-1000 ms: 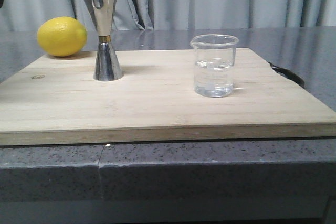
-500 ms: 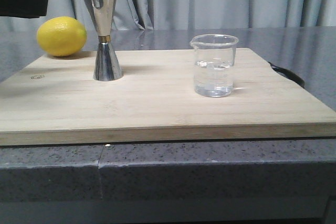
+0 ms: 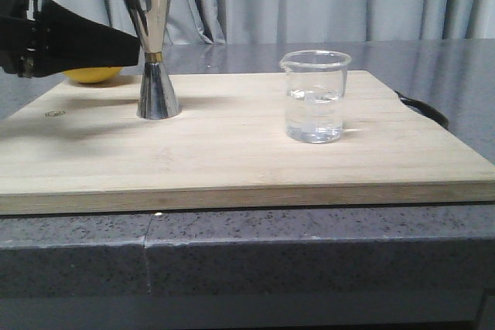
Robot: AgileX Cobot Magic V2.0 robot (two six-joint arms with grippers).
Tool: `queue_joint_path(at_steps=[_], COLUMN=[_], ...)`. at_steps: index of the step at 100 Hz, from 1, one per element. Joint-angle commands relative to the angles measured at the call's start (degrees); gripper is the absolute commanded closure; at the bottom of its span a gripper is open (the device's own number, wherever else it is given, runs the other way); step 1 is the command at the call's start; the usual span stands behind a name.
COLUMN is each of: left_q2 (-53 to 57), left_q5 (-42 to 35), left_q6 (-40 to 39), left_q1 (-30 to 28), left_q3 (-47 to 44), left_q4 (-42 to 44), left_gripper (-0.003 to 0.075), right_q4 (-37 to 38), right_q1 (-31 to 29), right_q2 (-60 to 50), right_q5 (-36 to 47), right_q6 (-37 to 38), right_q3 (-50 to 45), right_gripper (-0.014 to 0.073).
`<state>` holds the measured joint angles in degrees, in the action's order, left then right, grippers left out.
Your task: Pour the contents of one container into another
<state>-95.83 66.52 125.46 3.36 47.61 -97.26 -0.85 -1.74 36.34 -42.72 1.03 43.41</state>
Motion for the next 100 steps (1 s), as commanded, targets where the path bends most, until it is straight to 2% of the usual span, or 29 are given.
queue_joint_path(at_steps=[1, 11, 33, 66, 88, 100], left_q2=[1.02, 0.31, -2.29, -2.45, -2.45, -2.45], left_q5=[5.47, 5.47, 5.47, 5.47, 5.47, 5.47], left_q6=[2.18, 4.33, 5.55, 5.45, 5.05, 5.07], left_q1=[1.58, 3.19, 6.09, 6.36, 6.36, 6.36], left_q3=[1.46, 1.54, 4.87, 7.06, 7.30, 7.30], left_q4=[-5.97, -9.42, -9.43, -9.43, -9.53, -9.53], left_gripper=[0.0283, 0.0283, 0.0283, 0.0286, 0.0430, 0.0483], right_q4=[-0.31, -0.44, -0.73, -0.73, -0.73, -0.73], right_q1=[-0.18, -0.18, -0.18, -0.18, -0.18, -0.18], right_q2=[0.53, 0.53, 0.53, 0.53, 0.53, 0.53], right_q5=[3.76, 3.65, 3.54, 3.54, 3.54, 3.54], right_q6=[-0.54, -0.54, -0.54, -0.54, -0.54, -0.54], right_q3=[2.17, 2.17, 2.17, 2.17, 2.17, 2.17], right_gripper=[0.0020, 0.0020, 0.0020, 0.0020, 0.0020, 0.0020])
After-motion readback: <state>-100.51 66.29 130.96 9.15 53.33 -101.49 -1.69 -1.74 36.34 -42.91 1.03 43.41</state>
